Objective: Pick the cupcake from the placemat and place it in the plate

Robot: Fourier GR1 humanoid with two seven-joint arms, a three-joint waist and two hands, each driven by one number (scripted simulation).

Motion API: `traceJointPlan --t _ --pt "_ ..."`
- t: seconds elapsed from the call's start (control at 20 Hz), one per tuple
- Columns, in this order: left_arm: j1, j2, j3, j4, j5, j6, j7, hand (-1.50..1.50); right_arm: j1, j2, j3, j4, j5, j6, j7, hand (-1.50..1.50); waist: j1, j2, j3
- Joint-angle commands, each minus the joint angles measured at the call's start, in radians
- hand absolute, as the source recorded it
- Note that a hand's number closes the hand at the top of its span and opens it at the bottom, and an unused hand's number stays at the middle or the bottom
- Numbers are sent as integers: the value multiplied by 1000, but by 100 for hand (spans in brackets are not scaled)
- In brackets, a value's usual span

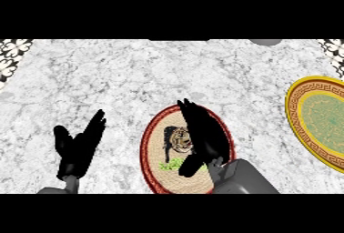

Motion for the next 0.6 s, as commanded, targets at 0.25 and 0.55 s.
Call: traceJointPlan --t 0.25,0.55 --pt "45 -25 5 -66 -34 -15 55 0 -32 66 -68 168 117 24 -50 -150 5 2 -2" --pt "51 -32 54 -6 -40 -76 -17 0 -107 91 -94 254 71 33 -61 -150 6 3 -2"
